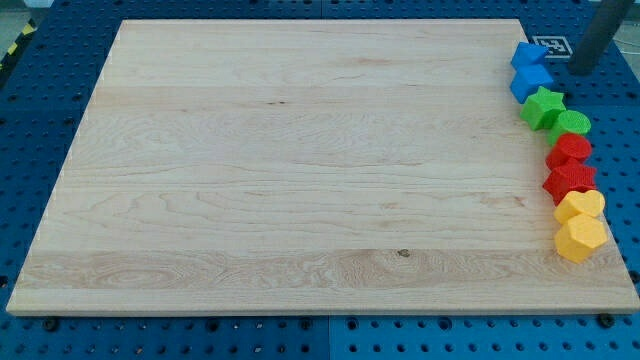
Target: Separate the green circle from the green star
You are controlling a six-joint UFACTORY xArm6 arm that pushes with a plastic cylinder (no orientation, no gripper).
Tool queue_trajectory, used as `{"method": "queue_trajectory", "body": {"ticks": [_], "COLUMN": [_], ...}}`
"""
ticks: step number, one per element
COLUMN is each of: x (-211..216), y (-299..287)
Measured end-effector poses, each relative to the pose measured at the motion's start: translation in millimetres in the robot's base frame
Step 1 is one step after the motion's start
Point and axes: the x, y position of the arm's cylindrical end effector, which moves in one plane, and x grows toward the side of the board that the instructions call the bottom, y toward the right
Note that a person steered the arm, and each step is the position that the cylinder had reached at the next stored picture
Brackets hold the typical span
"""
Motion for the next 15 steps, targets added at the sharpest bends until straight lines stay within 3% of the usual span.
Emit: {"method": "queue_trajectory", "body": {"ticks": [5, 7, 15], "x": [115.1, 120.7, 100.8], "y": [-0.4, -5.9, -171.2]}}
